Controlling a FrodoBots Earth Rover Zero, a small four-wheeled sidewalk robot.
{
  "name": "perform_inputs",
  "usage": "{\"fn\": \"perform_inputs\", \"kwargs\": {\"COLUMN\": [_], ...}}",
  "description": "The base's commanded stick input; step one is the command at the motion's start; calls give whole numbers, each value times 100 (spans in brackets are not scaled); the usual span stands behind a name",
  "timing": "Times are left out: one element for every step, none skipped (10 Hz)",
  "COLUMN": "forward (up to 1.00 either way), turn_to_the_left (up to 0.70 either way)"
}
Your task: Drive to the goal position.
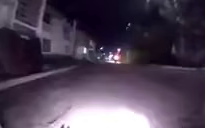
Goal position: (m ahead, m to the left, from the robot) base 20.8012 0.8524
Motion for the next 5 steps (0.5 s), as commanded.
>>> {"fn": "perform_inputs", "kwargs": {"forward": [100,100,100,100,100], "turn_to_the_left": [0,0,0,0,0]}}
